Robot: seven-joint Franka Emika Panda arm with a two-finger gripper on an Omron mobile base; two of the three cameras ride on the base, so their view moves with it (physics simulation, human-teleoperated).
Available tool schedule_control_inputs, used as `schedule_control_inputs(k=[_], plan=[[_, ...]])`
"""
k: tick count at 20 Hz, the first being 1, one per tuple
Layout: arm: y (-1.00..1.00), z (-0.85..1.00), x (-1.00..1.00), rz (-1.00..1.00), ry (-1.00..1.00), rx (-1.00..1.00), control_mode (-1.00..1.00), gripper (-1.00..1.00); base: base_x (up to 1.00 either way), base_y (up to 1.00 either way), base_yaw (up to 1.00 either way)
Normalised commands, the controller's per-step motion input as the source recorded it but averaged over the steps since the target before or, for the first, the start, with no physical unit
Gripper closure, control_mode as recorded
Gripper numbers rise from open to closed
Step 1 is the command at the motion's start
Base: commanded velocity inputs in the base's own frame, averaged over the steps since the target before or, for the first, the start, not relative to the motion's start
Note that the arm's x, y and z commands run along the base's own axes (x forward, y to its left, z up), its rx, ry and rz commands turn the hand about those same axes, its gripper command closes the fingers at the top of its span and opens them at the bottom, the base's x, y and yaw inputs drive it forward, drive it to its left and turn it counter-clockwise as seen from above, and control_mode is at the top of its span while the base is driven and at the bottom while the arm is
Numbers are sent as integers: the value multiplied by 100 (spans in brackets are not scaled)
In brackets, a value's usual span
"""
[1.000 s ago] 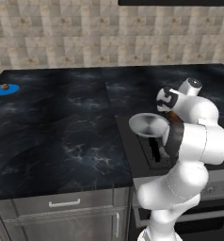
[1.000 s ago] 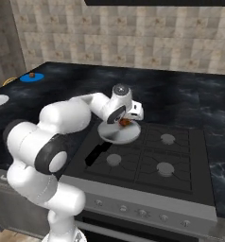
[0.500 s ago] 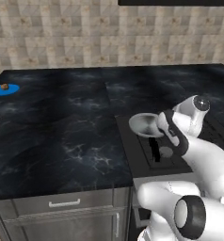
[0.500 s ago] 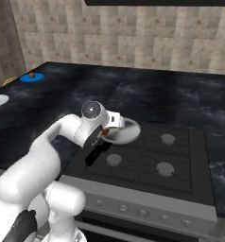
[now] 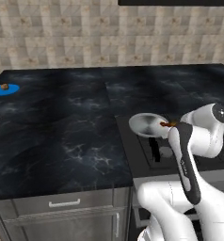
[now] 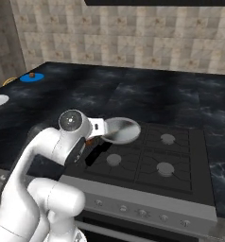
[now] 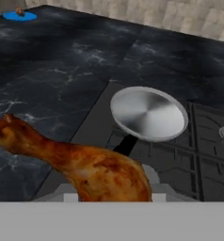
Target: Take the chicken drumsticks from the pan and place one on each plate on the dining counter.
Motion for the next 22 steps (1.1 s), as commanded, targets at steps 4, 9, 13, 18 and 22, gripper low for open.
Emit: schedule_control_inputs(k=[4,9,13,18,22], plan=[[46,-17,-91,5,11,-13,-100,100,0,0,0],[25,-18,-61,3,12,-9,100,100,-16,7,2],[0,0,0,0,0,0,100,100,-78,59,39],[0,0,0,0,0,0,100,100,-56,89,50],[0,0,0,0,0,0,100,100,-3,100,18]])
